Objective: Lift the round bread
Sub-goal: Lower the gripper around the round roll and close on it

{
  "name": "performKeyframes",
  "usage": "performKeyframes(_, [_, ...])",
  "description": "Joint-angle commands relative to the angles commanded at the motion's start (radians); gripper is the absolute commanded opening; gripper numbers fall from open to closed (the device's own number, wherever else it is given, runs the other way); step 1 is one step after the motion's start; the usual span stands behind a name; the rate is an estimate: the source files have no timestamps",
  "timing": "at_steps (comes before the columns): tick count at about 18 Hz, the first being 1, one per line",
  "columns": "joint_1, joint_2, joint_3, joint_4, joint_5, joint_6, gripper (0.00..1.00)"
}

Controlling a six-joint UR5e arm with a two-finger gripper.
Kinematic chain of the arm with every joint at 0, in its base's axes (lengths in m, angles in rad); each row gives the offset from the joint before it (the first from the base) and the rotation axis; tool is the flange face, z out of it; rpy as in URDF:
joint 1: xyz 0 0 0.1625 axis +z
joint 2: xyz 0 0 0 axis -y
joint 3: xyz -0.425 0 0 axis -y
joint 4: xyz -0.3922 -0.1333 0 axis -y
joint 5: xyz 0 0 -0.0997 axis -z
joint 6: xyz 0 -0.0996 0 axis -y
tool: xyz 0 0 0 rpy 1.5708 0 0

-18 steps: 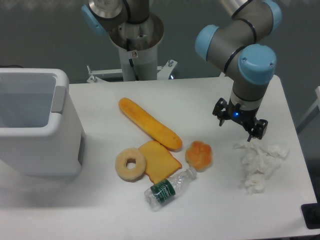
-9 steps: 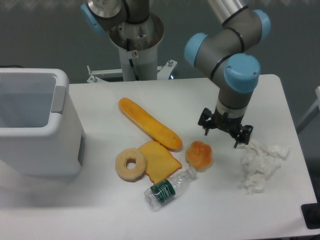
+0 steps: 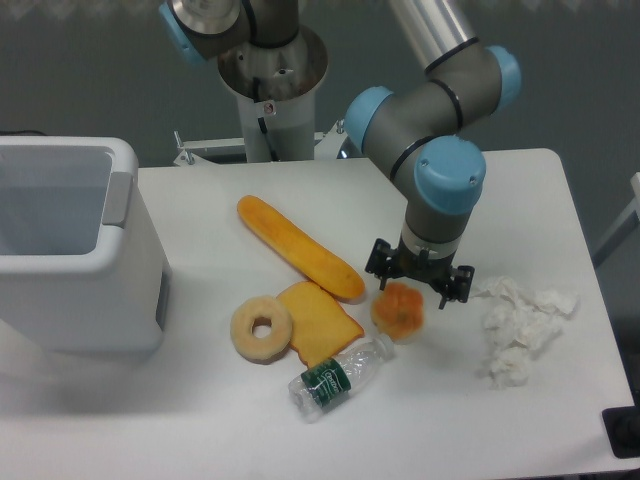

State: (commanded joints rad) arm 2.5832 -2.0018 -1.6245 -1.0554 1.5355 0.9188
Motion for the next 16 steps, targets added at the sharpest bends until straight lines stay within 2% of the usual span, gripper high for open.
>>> performKeyframes(6, [0.025,-0.081,0.012,0.006,0.002,0.006,1.00])
performKeyframes(7, [0.025,-0.092,0.012,0.006,0.002,0.008,0.96])
performKeyframes(9, [0.023,-0.118,0.012,0.006,0.002,0.006,0.96])
performKeyframes(15, [0.023,-0.134,0.011,0.006,0.002,0.005,0.96])
performKeyframes(16, [0.023,-0.137,0.011,0.005,0.002,0.003,0.92])
